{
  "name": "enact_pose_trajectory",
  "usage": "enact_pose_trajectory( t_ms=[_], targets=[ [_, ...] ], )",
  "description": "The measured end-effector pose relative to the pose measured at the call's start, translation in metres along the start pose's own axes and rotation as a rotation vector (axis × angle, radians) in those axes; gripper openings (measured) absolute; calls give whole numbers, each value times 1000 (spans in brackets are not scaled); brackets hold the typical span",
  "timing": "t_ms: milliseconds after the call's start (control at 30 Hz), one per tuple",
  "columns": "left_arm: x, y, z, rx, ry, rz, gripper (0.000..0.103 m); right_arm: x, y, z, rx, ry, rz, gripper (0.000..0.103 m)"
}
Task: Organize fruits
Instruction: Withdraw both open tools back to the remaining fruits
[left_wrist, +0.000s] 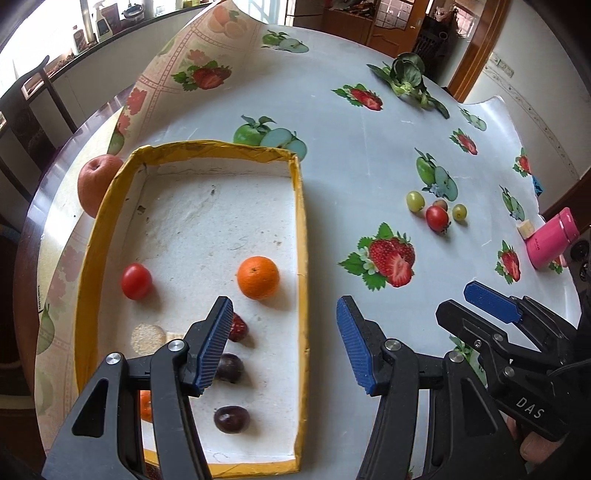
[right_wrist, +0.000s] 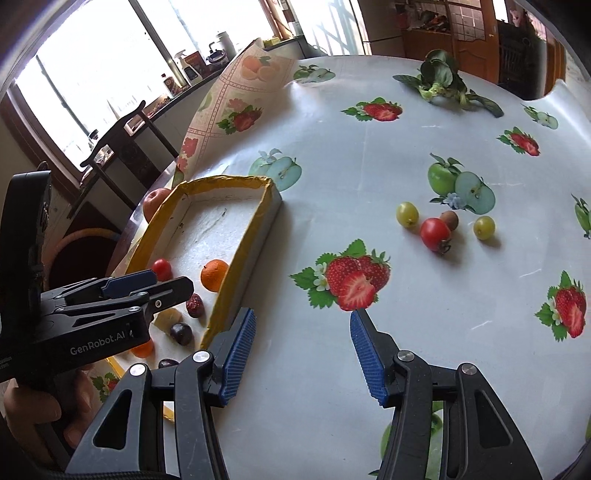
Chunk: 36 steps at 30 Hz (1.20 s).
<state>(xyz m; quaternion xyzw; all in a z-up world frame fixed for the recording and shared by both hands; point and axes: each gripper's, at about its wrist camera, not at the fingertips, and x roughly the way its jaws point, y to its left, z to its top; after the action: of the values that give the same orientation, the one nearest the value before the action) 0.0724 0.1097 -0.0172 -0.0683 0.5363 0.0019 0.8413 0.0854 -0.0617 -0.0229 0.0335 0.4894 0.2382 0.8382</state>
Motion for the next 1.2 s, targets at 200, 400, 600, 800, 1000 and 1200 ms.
enact_pose_trajectory(
  t_ms=[200,400,600,800,1000,1200],
  targets=[
    [7,-37,-1,46,20,-44,57,-9,-38,-8,66,-11,-38,55],
    [20,-67,9,79,34,-86,57,-14,-72,-10,101,-24,-86,55],
    [44,-87,30,88,49,-78,57,-6,-108,2,143,-35,-119,54],
    [71,-89,62,16,57,-79,57,2,-137,31,185,-75,-175,46],
    [93,-97,84,-21,57,-86,57,24,-148,52,177,-70,-196,41],
    [108,-104,93,-44,65,-154,57,43,-156,57,185,-57,-190,39]
  ],
)
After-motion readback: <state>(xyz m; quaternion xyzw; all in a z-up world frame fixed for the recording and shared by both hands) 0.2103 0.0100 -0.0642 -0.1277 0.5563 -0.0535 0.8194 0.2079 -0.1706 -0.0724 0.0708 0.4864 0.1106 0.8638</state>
